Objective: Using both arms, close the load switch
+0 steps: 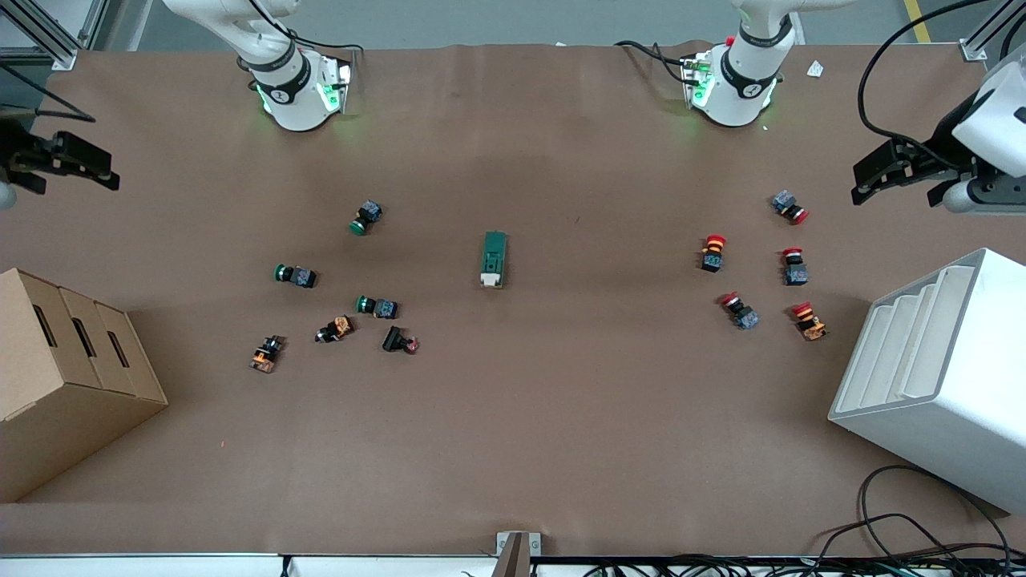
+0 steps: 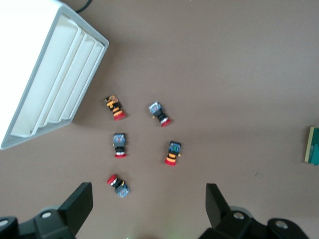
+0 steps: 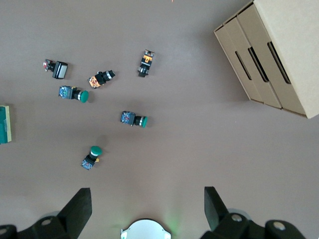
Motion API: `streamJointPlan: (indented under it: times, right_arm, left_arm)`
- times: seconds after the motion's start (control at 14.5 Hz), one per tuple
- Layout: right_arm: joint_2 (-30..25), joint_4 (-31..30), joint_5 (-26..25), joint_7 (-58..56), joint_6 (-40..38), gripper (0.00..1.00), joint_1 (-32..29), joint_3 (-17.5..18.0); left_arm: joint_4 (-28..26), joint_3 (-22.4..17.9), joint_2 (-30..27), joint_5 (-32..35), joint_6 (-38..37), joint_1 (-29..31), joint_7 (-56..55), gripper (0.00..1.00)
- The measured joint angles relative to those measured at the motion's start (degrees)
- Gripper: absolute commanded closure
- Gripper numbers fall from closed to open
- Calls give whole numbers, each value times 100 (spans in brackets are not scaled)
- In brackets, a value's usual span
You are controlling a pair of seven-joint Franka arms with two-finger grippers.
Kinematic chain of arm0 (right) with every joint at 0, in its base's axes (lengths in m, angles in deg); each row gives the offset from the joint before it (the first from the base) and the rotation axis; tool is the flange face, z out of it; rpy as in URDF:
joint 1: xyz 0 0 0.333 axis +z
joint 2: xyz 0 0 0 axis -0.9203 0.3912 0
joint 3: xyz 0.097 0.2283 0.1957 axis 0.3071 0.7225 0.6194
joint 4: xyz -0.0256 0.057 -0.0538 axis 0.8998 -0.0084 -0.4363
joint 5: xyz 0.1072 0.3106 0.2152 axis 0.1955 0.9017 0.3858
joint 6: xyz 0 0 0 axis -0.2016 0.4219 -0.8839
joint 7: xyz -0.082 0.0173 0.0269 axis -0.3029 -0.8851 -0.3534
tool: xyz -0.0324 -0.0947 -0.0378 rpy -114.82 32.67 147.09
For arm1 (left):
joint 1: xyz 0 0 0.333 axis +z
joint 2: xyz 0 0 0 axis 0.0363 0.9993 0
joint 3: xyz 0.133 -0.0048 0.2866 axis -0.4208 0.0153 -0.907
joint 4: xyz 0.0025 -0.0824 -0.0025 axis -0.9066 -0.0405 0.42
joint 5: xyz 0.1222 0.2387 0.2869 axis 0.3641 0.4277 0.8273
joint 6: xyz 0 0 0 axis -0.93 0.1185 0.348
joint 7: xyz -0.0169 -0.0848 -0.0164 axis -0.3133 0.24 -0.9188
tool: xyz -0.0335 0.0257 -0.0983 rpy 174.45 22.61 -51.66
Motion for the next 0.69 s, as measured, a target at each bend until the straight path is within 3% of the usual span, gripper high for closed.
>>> streamJointPlan:
  times: [0.28, 0.69]
  right_arm:
    - [-355, -290, 0, 0, 76, 0, 0, -21]
    - [-382, -336, 0, -1, 247, 0, 6, -26]
  left_arm:
    - [-291, 1, -267, -5, -39, -14, 0, 0]
    - [-346, -3, -360, -5, -24, -7, 0, 0]
